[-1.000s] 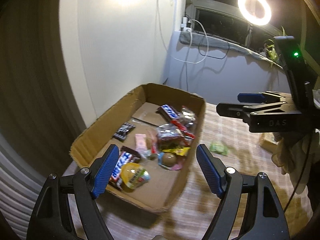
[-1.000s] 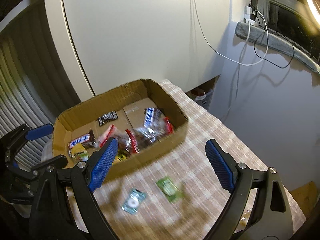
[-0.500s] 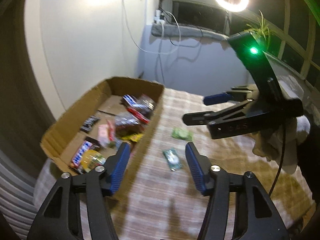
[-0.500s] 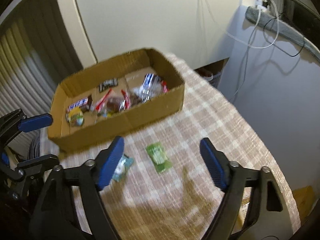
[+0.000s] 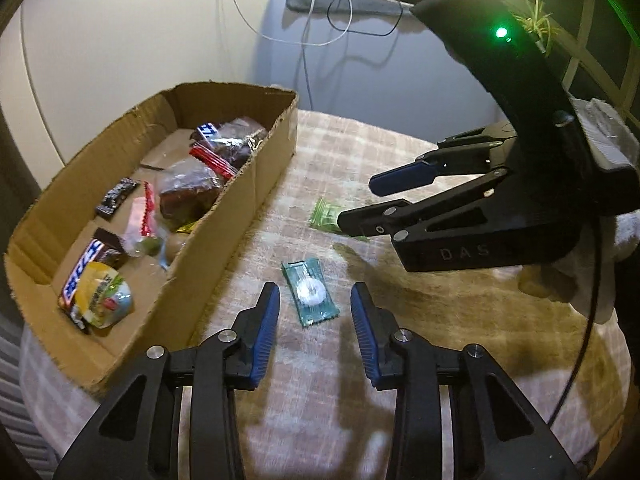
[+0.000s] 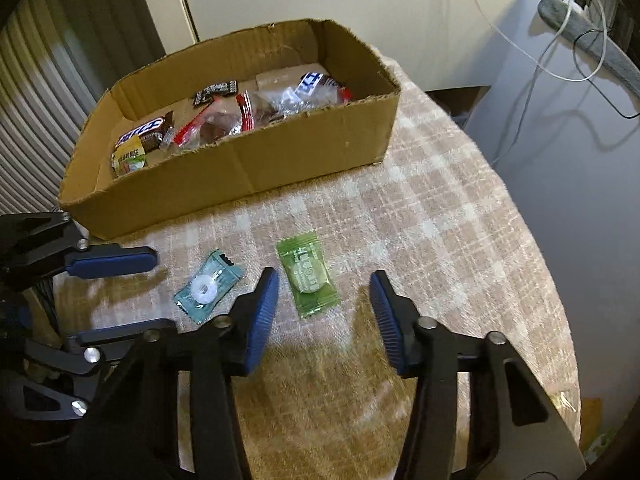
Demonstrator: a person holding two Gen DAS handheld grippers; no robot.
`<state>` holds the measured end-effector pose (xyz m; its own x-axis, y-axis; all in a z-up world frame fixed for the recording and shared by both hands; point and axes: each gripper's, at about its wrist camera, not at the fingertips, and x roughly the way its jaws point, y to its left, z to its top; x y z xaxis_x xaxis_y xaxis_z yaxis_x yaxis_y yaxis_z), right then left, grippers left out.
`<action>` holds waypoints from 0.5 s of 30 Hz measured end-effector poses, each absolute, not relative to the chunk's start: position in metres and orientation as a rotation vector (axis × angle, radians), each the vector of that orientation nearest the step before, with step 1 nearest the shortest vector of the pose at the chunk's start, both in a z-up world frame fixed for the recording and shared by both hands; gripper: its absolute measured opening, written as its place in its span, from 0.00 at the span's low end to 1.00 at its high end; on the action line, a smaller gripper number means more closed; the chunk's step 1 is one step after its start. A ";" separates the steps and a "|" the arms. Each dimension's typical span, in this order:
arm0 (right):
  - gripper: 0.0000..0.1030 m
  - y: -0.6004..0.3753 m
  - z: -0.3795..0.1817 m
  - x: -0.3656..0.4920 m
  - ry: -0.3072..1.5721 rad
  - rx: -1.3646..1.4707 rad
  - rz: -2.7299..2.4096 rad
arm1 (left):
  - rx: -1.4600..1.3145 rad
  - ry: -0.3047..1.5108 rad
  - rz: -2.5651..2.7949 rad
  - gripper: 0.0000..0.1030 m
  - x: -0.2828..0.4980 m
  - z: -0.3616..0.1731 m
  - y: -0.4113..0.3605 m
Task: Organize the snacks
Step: 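Move the left tool to the teal mint packet while the right tool approaches the green candy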
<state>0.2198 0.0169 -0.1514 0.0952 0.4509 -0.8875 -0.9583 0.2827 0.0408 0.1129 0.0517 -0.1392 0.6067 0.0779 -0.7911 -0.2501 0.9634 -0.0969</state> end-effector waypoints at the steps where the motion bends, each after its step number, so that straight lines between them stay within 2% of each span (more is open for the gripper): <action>1: 0.45 0.019 -0.153 0.220 0.962 -0.671 1.175 | -0.206 0.904 0.190 0.33 0.115 -0.141 0.051; 15: 0.41 0.043 -0.165 0.216 0.963 -0.756 1.214 | -0.180 0.959 0.196 0.26 0.138 -0.163 0.051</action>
